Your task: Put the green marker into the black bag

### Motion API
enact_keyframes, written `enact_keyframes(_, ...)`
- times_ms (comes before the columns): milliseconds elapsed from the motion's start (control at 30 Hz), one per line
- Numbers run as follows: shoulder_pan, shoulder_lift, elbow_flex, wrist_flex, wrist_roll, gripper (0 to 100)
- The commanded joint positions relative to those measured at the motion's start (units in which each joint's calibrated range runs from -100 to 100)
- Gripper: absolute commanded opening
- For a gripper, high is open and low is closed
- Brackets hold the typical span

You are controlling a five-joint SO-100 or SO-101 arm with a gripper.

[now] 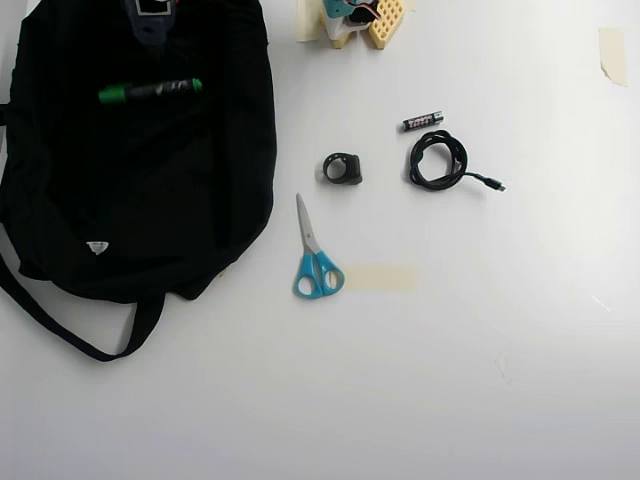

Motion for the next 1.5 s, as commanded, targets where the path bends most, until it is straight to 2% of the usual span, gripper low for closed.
enact_keyframes(0, -0.69, -1.87, -1.17, 0.15, -0.21, 31)
enact_keyframes(100, -5.7, -6.93, -1.44, 2.56, -1.26, 31)
enact_keyframes(200, -11.69, -25.44, -0.9, 6.78, -2.99, 31)
enact_keyframes(267, -19.61, -33.32, 0.81, 7.73, -2.88, 31)
enact_keyframes(367, -36.89, -37.06, 4.76, 11.26, -1.73, 31)
enact_keyframes(400, -42.65, -37.06, 6.11, 10.66, -1.83, 25)
enact_keyframes(467, -50.8, -37.06, 6.11, 10.4, -2.15, 6)
enact_keyframes(500, -52.97, -37.06, 6.2, 10.4, -2.2, 1)
enact_keyframes(567, -60.3, -36.97, 6.2, 10.4, -2.2, 2)
enact_keyframes(833, -62.47, -43.7, 10.69, 11.09, -1.57, 2)
enact_keyframes(1033, -62.55, -54.32, 24.89, 10.4, 5.4, 2)
enact_keyframes(1467, -65.01, -70.42, 43.04, 10.31, 5.4, 2)
